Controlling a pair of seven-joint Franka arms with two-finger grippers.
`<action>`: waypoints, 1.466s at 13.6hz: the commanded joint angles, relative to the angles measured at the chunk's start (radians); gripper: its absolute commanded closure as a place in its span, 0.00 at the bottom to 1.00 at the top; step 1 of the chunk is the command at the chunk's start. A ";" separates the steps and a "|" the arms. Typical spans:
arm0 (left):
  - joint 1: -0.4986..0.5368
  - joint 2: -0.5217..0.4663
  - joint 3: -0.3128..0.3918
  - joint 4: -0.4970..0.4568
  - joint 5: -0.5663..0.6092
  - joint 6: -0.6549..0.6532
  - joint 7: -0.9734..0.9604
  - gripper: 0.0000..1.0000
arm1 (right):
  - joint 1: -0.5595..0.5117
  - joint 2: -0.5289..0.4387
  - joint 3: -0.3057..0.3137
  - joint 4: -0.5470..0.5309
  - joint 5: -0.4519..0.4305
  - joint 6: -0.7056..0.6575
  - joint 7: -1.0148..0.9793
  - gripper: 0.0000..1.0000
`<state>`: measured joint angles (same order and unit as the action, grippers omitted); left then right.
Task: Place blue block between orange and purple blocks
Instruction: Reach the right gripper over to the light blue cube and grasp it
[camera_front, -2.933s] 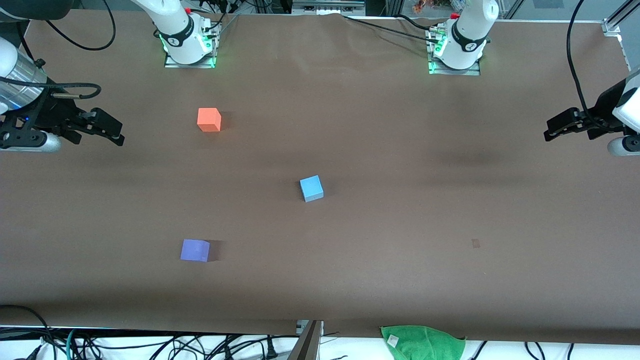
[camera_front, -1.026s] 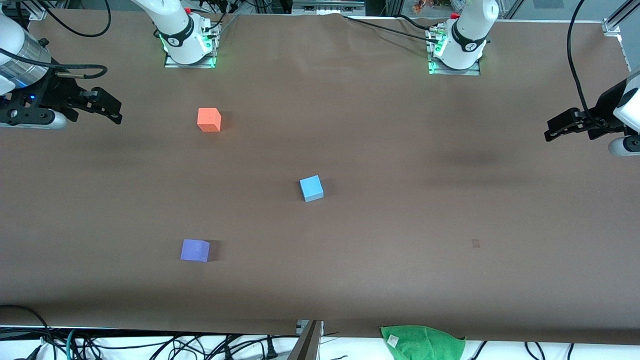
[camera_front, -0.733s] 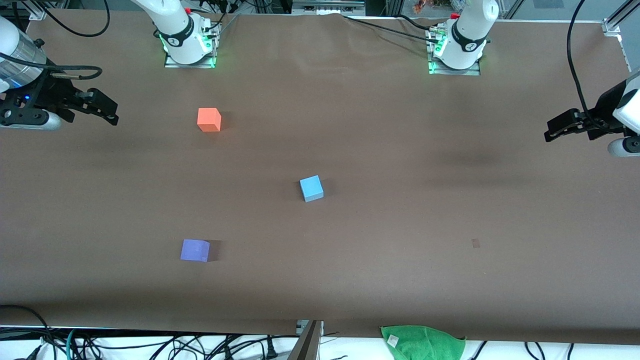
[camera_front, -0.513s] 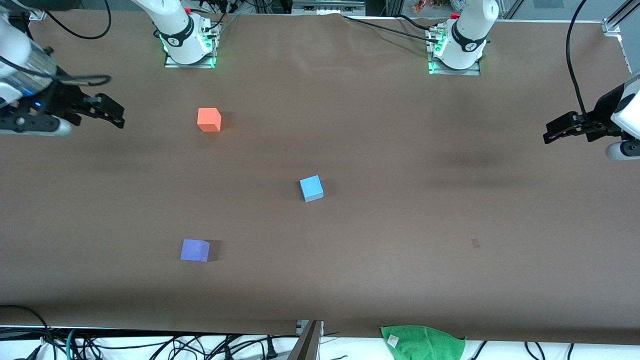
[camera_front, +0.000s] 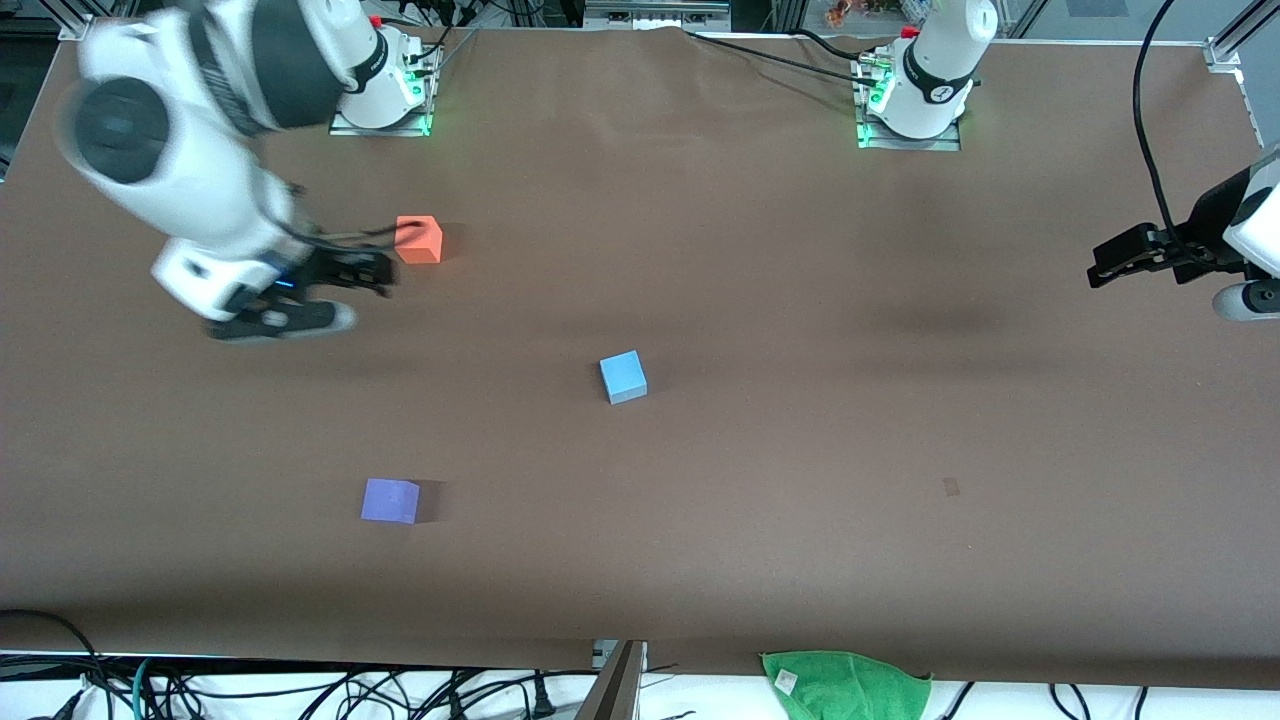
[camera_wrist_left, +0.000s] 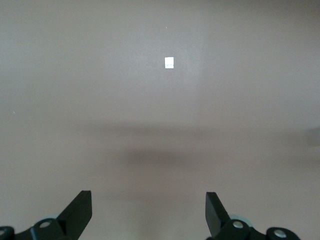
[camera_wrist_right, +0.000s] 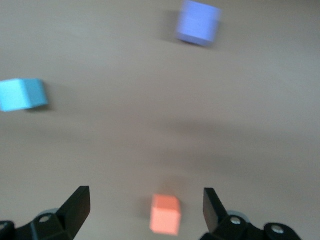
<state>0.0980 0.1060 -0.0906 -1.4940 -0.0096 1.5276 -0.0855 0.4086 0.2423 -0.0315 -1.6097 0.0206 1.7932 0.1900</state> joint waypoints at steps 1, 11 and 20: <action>0.002 0.015 0.003 0.031 -0.016 -0.012 0.023 0.00 | 0.122 0.229 -0.007 0.186 0.070 0.096 0.070 0.00; 0.002 0.015 0.005 0.031 -0.010 -0.012 0.024 0.00 | 0.363 0.574 -0.008 0.317 0.058 0.403 0.215 0.00; -0.003 0.017 0.003 0.031 -0.018 -0.012 0.020 0.00 | 0.352 0.660 -0.014 0.310 -0.041 0.503 0.174 0.00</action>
<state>0.0976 0.1085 -0.0910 -1.4926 -0.0096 1.5276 -0.0855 0.7612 0.8796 -0.0462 -1.3269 -0.0082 2.2762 0.3781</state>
